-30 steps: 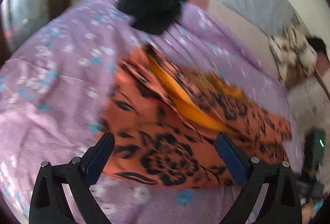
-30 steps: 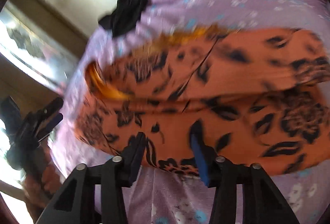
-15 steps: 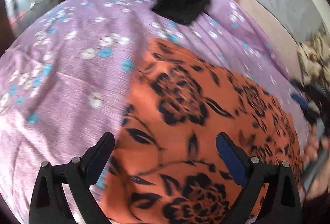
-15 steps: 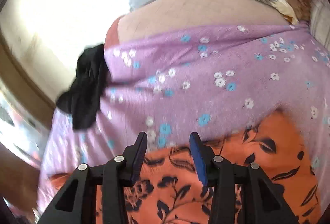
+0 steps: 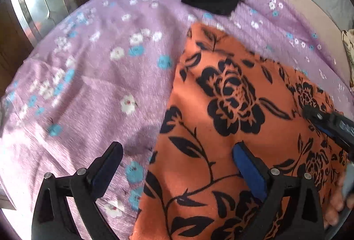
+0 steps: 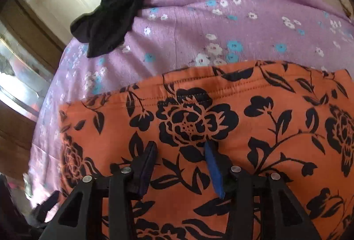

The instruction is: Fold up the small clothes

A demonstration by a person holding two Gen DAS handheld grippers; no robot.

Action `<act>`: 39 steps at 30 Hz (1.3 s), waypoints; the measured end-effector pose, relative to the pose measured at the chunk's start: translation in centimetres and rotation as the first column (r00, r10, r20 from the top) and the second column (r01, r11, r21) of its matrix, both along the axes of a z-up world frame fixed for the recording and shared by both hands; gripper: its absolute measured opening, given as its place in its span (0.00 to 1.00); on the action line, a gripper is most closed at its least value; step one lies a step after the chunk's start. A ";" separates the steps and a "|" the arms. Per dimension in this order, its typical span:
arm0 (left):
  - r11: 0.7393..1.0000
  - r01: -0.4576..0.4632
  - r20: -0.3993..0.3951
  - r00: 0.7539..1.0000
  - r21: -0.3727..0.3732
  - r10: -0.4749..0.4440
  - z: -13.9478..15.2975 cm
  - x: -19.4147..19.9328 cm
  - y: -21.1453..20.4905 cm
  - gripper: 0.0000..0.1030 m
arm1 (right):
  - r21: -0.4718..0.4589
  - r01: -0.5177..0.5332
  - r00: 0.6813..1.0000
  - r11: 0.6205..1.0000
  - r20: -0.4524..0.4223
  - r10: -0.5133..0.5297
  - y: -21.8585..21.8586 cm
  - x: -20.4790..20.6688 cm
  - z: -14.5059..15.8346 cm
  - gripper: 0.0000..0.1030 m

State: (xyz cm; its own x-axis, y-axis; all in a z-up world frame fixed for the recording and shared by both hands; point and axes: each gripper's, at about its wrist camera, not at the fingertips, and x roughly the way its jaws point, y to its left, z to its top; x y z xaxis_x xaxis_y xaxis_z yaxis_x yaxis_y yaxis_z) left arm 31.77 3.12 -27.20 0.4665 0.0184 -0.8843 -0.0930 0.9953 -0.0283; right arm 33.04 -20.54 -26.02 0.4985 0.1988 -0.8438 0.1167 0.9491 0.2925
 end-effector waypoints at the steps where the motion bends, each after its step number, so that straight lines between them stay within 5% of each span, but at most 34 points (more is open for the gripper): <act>1: 0.999 0.012 0.012 1.000 0.030 -0.012 0.3 -0.1 -0.4 0.97 | -0.002 -0.002 1.000 1.000 -0.001 0.002 -0.2 -0.4 0.4 0.47; 8: 0.988 0.120 0.188 0.973 0.097 -0.137 3.8 -2.5 -3.5 0.97 | -0.108 0.121 0.990 0.987 0.081 -0.113 -7.0 -8.2 4.2 0.51; 12: 0.971 0.211 0.202 0.952 0.115 -0.231 3.6 -3.4 -6.1 0.97 | -0.200 0.181 0.983 0.963 0.030 -0.178 -10.5 -12.9 2.9 0.51; 15: 0.956 0.256 0.179 0.943 0.146 -0.280 3.0 -4.2 -7.8 0.97 | -0.176 0.189 0.978 0.966 -0.057 -0.202 -12.4 -14.1 -0.2 0.54; 16: 0.952 0.265 0.166 0.943 0.154 -0.289 2.6 -4.2 -8.2 0.97 | -0.149 0.198 0.979 0.969 -0.020 -0.203 -12.7 -14.7 -0.2 0.54; 19: 0.947 0.267 0.128 0.948 0.176 -0.291 1.2 -4.0 -8.5 0.97 | -0.156 0.201 0.978 0.967 -0.021 -0.207 -12.6 -14.1 0.7 0.54; 24: 0.956 0.248 0.111 0.957 0.157 -0.267 0.5 -3.5 -8.2 0.97 | -0.157 0.267 0.962 0.951 0.099 -0.254 -14.1 -12.5 2.7 0.54; 28: 0.954 0.250 0.111 0.956 0.168 -0.270 0.1 -3.2 -8.3 0.97 | -0.108 0.300 0.954 0.948 0.012 -0.300 -16.1 -10.5 0.1 0.54; 32: 0.951 0.251 0.114 0.955 0.181 -0.273 0.0 -3.0 -8.7 0.97 | -0.197 0.258 0.964 0.946 -0.015 -0.266 -15.5 -9.1 -0.3 0.59; 39: 0.948 0.258 0.117 0.952 0.188 -0.282 -0.2 -2.9 -8.7 0.97 | -0.185 0.283 0.957 0.941 0.117 -0.265 -15.2 -5.9 1.6 0.59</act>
